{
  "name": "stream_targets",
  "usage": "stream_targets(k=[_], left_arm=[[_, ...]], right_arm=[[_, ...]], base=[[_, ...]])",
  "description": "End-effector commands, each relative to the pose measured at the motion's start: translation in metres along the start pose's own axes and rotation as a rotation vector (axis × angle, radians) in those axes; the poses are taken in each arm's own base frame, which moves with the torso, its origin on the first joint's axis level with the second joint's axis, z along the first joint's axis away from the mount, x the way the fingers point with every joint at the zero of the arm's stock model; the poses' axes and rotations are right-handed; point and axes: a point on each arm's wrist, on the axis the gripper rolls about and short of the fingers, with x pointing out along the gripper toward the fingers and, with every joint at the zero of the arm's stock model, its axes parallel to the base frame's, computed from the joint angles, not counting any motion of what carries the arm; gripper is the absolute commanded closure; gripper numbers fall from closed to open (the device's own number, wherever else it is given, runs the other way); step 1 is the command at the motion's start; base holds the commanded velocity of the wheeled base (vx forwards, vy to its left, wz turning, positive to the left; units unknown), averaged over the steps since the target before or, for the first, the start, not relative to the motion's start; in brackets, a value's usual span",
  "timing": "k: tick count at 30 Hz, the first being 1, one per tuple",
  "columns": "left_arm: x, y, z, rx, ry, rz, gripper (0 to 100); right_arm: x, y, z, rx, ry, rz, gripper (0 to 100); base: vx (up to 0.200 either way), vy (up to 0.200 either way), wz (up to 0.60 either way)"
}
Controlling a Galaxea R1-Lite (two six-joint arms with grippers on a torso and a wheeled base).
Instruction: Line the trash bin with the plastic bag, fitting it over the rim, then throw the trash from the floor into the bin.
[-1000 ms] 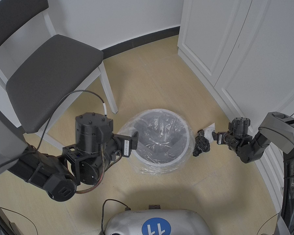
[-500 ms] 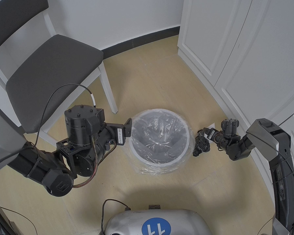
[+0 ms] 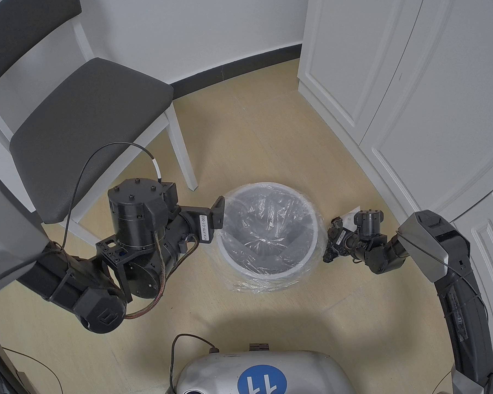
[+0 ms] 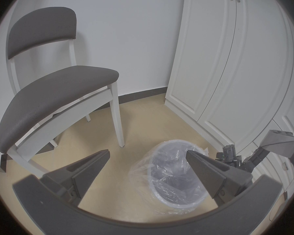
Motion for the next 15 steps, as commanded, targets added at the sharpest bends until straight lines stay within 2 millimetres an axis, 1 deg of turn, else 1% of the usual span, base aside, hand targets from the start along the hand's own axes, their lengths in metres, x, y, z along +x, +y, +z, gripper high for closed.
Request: stream_targets(k=[1,6,9,10,11,13,14,15], left_arm=[[-0.002,-0.003,0.002,-0.005,-0.013,-0.011,0],[-0.002,-0.003,0.003,-0.008,-0.019,-0.010,0],[-0.002,-0.002,0.004,-0.010,-0.023,-0.009,0],[-0.004,-0.002,0.006,-0.012,-0.028,-0.009,0],[-0.006,-0.001,0.008,-0.015,-0.033,-0.010,0],[-0.009,0.000,0.010,-0.017,-0.039,-0.012,0],[-0.012,0.001,0.014,-0.022,-0.050,-0.013,0],[-0.012,0.001,0.015,-0.022,-0.050,-0.013,0]], right_arm=[[0.004,-0.001,-0.007,-0.006,0.038,-0.016,100],[0.002,-0.001,-0.004,-0.009,0.059,-0.031,100],[-0.003,-0.002,0.003,-0.012,0.057,-0.035,100],[-0.010,-0.002,0.010,-0.020,0.057,-0.039,100],[-0.016,-0.007,0.017,-0.032,0.058,-0.048,100],[-0.027,-0.013,0.036,-0.048,0.047,-0.038,100],[-0.045,-0.015,0.057,-0.057,0.040,-0.008,100],[-0.057,-0.015,0.070,-0.053,0.036,0.016,100]], base=[[0.000,0.000,0.00],[0.000,0.000,0.00],[0.000,0.000,0.00],[0.000,0.000,0.00],[0.000,0.000,0.00],[0.000,0.000,0.00],[0.000,0.000,0.00],[0.000,0.000,0.00]])
